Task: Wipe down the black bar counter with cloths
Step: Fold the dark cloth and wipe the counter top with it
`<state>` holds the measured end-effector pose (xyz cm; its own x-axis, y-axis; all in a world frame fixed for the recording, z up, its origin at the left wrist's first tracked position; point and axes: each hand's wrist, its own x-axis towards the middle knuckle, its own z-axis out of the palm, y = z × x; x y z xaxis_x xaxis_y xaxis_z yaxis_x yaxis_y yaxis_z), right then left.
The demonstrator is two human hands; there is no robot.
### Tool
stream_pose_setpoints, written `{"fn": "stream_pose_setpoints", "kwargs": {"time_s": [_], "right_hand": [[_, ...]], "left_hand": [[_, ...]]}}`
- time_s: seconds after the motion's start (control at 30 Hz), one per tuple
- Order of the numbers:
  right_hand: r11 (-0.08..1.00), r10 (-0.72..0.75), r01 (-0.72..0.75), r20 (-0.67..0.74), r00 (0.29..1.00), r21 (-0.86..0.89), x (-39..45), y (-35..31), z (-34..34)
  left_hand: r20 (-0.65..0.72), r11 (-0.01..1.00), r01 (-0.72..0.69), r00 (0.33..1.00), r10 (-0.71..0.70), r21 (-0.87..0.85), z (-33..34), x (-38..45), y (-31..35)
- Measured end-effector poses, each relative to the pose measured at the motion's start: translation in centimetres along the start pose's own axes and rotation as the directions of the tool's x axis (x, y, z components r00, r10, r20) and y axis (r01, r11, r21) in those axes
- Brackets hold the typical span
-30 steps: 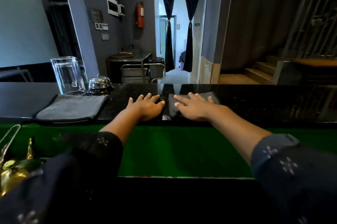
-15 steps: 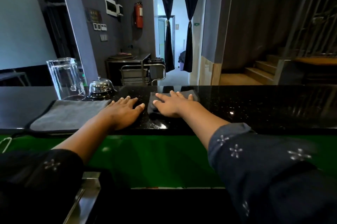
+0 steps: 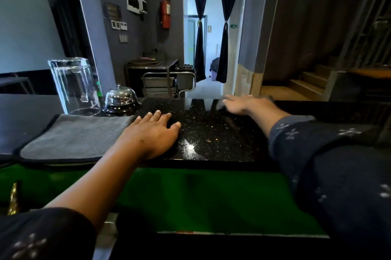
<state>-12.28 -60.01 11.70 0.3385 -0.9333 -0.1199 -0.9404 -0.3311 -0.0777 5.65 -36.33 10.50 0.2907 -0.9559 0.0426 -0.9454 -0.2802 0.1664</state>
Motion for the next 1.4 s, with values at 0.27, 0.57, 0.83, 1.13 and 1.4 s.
{"fn": "stream_pose_setpoints", "kwargs": {"time_s": [0.27, 0.57, 0.83, 1.13, 1.4], "right_hand": [[0.929, -0.370, 0.370, -0.007, 0.929, 0.023, -9.3, -6.7, 1.7], [0.991, 0.123, -0.121, -0.024, 0.992, 0.055, -7.9, 6.7, -0.2], [0.982, -0.181, 0.183, -0.052, 0.982, 0.043, -16.6, -5.5, 1.9], [0.958, -0.285, 0.284, 0.006, 0.959, 0.036, -23.4, -6.9, 2.8], [0.972, -0.233, 0.233, 0.016, 0.972, 0.042, -18.3, -12.5, 2.2]], "left_hand": [[0.035, 1.000, -0.005, 0.999, 0.005, -0.004, -0.7, -0.6, 0.1], [0.003, 1.000, 0.001, 1.000, -0.001, -0.019, -0.2, 0.0, 0.4], [-0.043, 0.999, -0.001, 0.999, 0.000, -0.038, -0.8, -0.6, 0.5], [-0.140, 0.996, 0.058, 0.988, -0.066, -0.062, -5.1, -3.8, -3.2], [-0.047, 0.996, 0.079, 0.996, -0.080, -0.042, -3.3, -3.2, -6.3]]}}
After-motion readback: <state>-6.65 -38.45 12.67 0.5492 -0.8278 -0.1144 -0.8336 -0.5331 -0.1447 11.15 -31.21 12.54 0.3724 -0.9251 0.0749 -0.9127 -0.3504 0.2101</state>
